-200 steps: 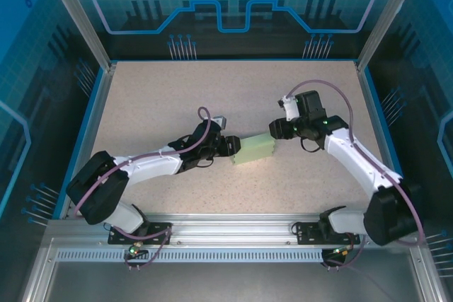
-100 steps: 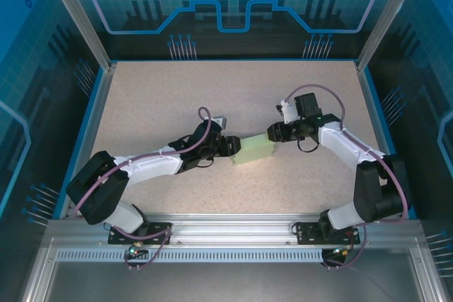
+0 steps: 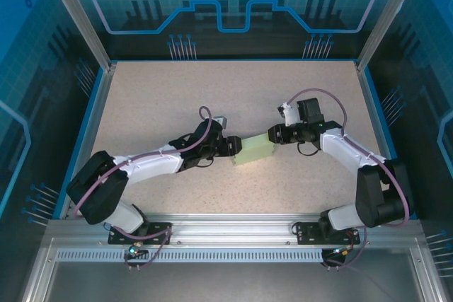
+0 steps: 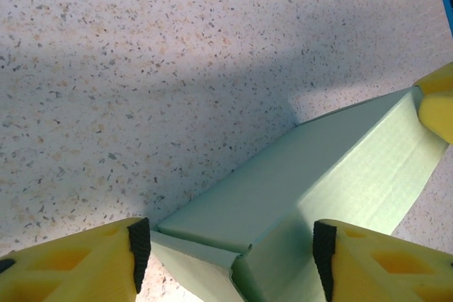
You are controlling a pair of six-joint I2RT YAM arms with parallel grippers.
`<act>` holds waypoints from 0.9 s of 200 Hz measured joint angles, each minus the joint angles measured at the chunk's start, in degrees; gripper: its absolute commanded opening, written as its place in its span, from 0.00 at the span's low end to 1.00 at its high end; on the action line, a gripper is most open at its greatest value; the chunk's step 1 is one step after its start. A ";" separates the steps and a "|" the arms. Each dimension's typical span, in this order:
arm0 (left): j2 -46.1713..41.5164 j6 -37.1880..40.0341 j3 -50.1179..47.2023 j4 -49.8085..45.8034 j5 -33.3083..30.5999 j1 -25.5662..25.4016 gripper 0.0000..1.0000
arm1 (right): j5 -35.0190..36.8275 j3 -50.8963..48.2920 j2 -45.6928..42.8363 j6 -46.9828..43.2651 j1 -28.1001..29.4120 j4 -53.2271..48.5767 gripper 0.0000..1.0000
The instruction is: Fold the paper box
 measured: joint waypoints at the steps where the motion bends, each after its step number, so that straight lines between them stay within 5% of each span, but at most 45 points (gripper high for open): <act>1: 0.00 0.02 0.02 -0.09 0.00 0.00 0.67 | 0.02 0.00 0.00 -0.02 0.00 0.00 0.33; 69: -4.04 -1.33 -1.62 -1.77 1.27 -0.20 0.69 | 0.94 0.00 -0.33 0.20 0.22 -0.24 0.34; 180: -3.10 -4.55 -3.56 1.99 4.22 -0.28 0.39 | 4.42 1.86 -2.16 0.15 1.66 -5.38 0.46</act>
